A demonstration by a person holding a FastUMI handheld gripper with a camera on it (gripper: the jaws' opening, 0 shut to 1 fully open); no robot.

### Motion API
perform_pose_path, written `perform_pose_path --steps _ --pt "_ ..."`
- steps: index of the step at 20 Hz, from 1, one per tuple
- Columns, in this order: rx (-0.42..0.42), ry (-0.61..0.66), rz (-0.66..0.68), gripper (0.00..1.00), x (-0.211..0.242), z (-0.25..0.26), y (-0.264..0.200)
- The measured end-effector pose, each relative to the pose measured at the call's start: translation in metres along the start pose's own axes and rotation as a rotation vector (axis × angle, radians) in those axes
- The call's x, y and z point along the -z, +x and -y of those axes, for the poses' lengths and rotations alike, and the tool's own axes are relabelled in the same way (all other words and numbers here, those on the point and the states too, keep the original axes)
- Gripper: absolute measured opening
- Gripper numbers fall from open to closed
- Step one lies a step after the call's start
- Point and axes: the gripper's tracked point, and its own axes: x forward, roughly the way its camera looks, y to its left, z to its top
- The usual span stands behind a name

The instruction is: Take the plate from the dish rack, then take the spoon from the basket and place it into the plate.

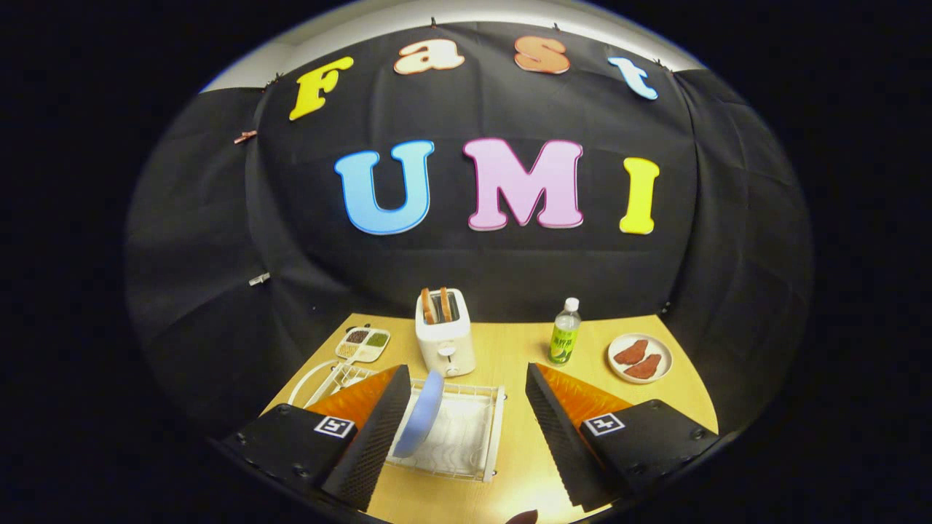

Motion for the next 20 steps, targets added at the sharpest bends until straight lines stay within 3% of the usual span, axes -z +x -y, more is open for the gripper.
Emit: perform_pose_path --steps 3,8,12,16,18,19,20 --pt "-0.006 0.026 -0.103 0.91 0.026 -0.015 0.037" --pt "0.010 0.064 -0.279 0.88 0.080 -0.039 0.088" --pt "0.103 0.016 -0.406 0.79 0.126 -0.033 0.119" --pt "0.150 0.004 -0.490 0.63 0.161 -0.038 0.138" --pt "0.154 0.022 -0.533 0.51 0.175 -0.042 0.142" --pt "0.168 0.041 -0.533 0.41 0.174 -0.042 0.144" --pt "0.195 0.051 -0.527 0.40 0.171 -0.038 0.145"
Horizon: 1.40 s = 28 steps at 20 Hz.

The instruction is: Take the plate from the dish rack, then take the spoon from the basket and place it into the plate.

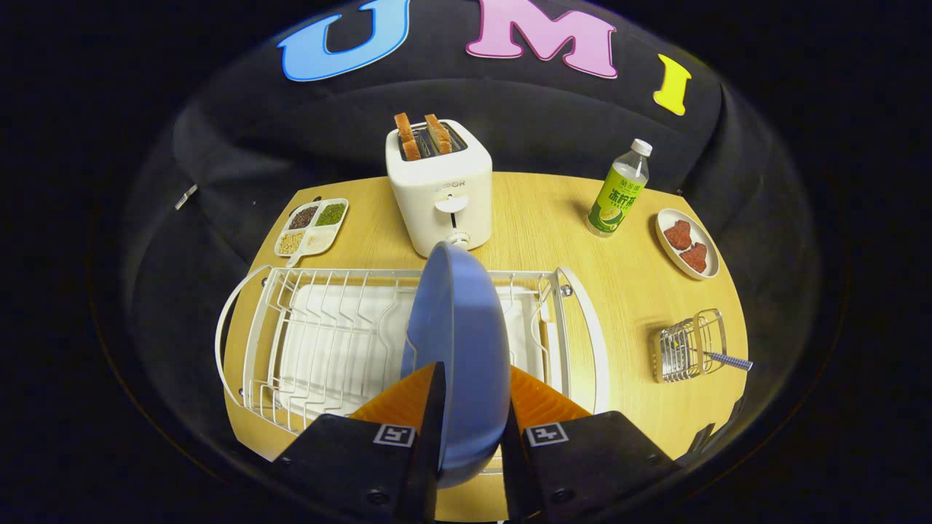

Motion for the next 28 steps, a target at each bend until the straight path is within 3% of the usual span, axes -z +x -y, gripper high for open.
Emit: perform_pose_path --steps 4,9,12,17,22,25,28 --pt "0.062 -0.011 -0.002 0.32 -0.007 0.006 -0.002" --pt "0.136 -0.130 0.049 0.31 -0.030 0.008 -0.015" --pt "0.138 -0.128 0.069 0.31 -0.033 0.012 -0.023" --pt "0.044 -0.060 0.108 0.31 -0.037 0.022 -0.048" --pt "-0.113 -0.027 0.153 0.31 -0.031 0.032 -0.090" --pt "-0.214 -0.010 0.141 0.31 -0.007 0.044 -0.118" --pt "-0.259 -0.002 0.103 0.30 0.027 0.067 -0.139"
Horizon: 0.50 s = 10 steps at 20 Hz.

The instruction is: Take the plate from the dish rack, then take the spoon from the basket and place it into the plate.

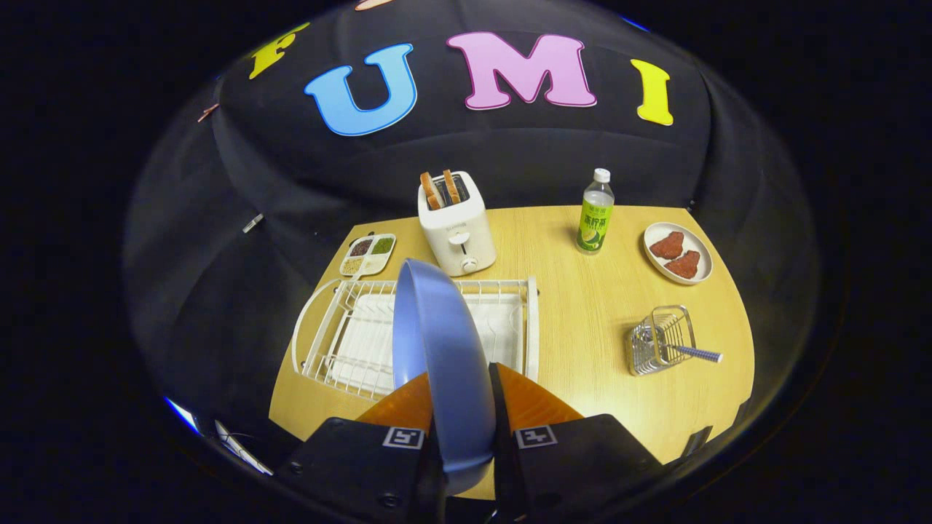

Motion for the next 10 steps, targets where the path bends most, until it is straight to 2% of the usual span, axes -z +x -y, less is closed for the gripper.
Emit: perform_pose_path --steps 5,10 --pt "-0.023 0.022 -0.096 0.30 0.072 0.027 -0.037" --pt "-0.063 0.144 -0.193 0.30 0.142 0.049 -0.041"
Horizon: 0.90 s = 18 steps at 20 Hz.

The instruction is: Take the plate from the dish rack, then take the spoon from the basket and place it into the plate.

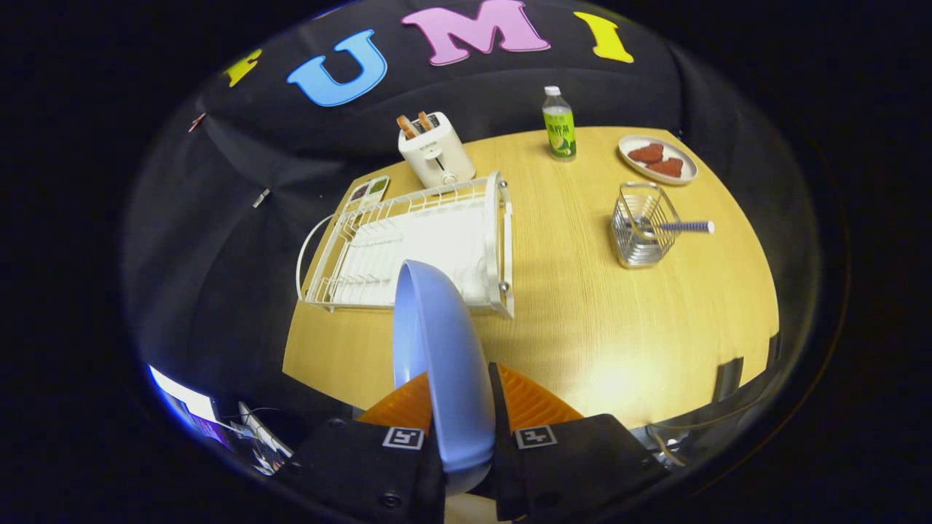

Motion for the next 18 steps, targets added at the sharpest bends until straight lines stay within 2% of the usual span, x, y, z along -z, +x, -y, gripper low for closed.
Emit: perform_pose_path --steps 6,11,14,18 --pt "0.015 0.101 -0.047 0.30 0.039 0.035 0.032" --pt "-0.048 0.234 -0.064 0.30 0.048 0.032 0.064" --pt "-0.042 0.244 -0.085 0.30 0.061 0.036 0.083" --pt "-0.066 0.303 -0.086 0.31 0.057 0.038 0.086"
